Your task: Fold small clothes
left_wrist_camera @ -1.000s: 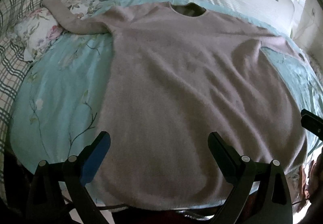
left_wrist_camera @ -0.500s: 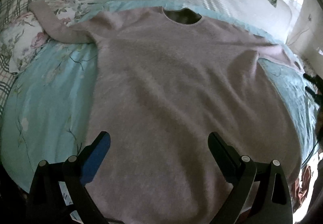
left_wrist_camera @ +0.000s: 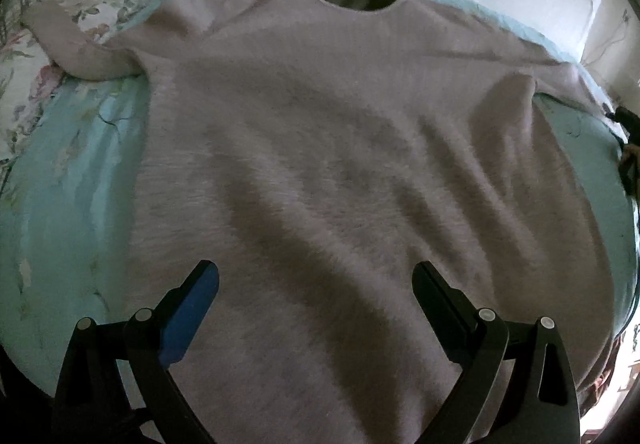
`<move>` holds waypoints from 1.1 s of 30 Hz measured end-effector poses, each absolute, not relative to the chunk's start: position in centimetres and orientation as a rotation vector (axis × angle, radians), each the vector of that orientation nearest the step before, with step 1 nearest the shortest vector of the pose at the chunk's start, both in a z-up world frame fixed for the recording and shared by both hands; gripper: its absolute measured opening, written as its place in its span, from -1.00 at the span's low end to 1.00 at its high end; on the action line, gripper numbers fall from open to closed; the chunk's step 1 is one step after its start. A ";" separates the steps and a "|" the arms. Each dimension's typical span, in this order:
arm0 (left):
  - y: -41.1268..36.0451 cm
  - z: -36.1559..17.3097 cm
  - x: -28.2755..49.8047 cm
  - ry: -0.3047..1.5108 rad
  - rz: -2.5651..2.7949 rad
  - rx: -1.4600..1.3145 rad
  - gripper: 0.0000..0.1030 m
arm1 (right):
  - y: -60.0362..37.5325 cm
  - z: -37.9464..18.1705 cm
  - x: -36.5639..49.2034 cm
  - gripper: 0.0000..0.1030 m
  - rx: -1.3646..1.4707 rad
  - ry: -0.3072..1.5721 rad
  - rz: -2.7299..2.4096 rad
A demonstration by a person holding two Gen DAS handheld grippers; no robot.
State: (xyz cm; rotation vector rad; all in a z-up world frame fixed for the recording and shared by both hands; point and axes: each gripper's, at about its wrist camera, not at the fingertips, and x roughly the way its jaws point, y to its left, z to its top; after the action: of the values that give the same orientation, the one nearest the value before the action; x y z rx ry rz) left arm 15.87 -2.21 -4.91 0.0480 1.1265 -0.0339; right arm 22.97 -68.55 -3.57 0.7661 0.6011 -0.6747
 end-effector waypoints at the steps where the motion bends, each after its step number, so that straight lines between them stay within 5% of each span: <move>1: -2.4 -5.2 16.3 1.136 -0.038 0.046 0.90 | -69.1 -3.5 23.5 -0.43 0.759 0.604 -0.668; 2: -2.5 -5.4 16.5 1.137 -0.044 0.040 0.90 | -69.2 -3.5 24.3 -0.82 0.738 0.621 -0.649; 3: -2.6 -5.6 16.8 1.144 -0.049 0.038 0.90 | -69.2 -3.3 24.8 -0.86 0.717 0.633 -0.625; 16: -2.6 -4.8 15.9 1.077 -0.108 -0.013 0.90 | -46.7 -0.4 32.1 -0.86 0.626 0.689 0.072; 26: 2.6 -3.7 15.1 1.020 -0.057 -0.139 0.90 | -21.4 -7.4 38.2 -0.86 0.652 0.920 0.556; 33: 5.5 -3.9 15.9 0.991 -0.035 -0.197 0.90 | -12.3 -11.8 38.0 -0.86 0.658 1.046 0.674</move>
State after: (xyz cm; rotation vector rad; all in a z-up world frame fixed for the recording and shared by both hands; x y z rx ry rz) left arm 15.89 5.54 -3.88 -0.1973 0.9909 -0.0355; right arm 37.98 -12.27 -11.83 0.6584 1.0464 0.6742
